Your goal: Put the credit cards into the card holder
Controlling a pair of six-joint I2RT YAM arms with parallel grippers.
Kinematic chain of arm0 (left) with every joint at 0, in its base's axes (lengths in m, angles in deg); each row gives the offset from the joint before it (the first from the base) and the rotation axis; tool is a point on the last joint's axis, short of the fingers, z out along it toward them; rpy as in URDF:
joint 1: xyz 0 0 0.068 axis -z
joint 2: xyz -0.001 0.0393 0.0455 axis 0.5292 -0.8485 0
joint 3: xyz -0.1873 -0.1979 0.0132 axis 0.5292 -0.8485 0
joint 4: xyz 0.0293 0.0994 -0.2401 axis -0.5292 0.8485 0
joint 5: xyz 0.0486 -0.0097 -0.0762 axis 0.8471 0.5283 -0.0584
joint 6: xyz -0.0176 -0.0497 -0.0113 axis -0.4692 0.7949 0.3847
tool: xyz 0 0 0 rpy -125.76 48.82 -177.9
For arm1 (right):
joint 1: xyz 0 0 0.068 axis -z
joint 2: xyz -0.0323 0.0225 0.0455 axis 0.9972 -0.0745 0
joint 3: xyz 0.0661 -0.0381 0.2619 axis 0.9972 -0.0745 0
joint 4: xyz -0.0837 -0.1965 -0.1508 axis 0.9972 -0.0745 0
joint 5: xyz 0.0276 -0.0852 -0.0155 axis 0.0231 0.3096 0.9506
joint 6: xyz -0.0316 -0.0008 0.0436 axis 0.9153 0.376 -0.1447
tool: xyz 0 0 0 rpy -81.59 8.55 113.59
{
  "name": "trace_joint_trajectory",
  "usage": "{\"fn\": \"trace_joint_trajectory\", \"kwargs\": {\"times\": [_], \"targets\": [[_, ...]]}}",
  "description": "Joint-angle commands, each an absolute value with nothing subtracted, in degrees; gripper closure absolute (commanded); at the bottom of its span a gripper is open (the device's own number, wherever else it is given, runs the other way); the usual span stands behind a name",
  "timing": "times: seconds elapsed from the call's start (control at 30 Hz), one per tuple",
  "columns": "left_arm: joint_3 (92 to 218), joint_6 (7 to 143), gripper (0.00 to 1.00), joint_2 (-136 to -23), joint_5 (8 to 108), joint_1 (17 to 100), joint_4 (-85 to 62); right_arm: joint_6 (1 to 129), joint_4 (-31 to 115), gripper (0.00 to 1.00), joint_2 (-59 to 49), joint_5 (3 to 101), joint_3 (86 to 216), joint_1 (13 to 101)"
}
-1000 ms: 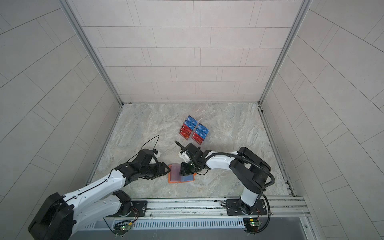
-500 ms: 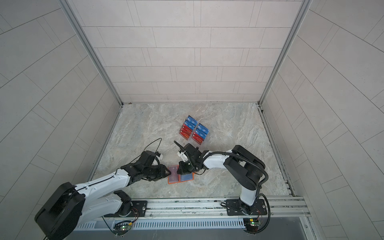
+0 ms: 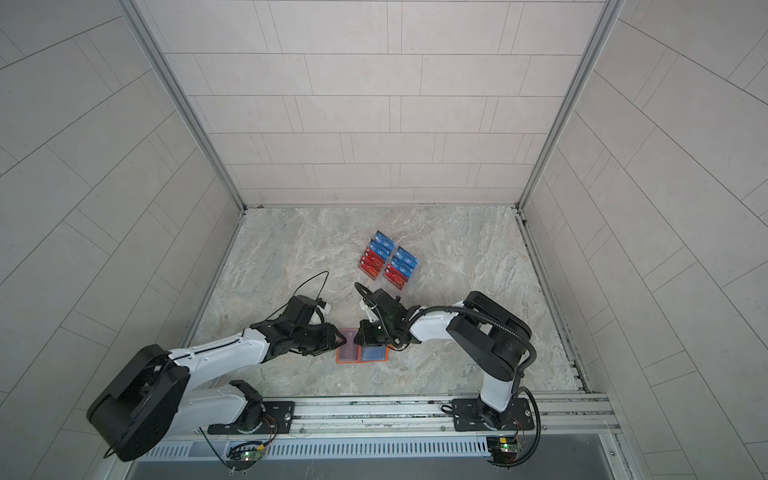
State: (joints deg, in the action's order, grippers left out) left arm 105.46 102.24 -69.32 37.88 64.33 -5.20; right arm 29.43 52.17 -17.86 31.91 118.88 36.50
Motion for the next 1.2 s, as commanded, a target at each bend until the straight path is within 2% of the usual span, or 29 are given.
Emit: {"fn": "trace_joint_trajectory", "kwargs": {"times": [0.0,0.1,0.2,0.37,0.53,0.8,1.0,1.1,1.17], "targets": [[107.4,100.15,0.59,-71.8,37.72,64.05,-5.62,26.01,52.43,0.86,-16.7,36.54,117.13,36.16],[109.23,99.3,0.59,-71.48,38.58,63.96,-1.8,25.84,52.6,0.86,-16.64,36.15,117.34,36.16],[111.13,97.84,0.54,-67.0,41.81,63.96,6.21,26.4,52.4,0.86,-15.92,35.28,117.56,36.15],[113.56,97.23,0.51,-59.63,42.75,64.03,13.17,31.39,44.63,0.86,-13.64,35.41,120.6,36.18],[112.6,102.0,0.52,-58.83,39.24,65.52,7.59,33.86,39.66,0.84,-10.8,35.56,122.81,36.33],[112.2,105.88,0.55,-63.44,39.47,69.91,-1.74,39.08,32.92,0.82,-10.01,34.71,127.49,38.47],[109.05,106.45,0.58,-67.05,39.78,69.92,-6.08,45.6,25.3,0.82,-8.85,34.47,133.09,44.08],[107.91,106.25,0.59,-68.27,39.75,69.93,-7.51,52.06,16.9,0.78,-11.28,34.85,141.1,47.06],[107.63,105.74,0.59,-68.81,39.84,70.12,-7.99,56.59,10.42,0.71,-14.5,35.91,148.12,48.69]]}}
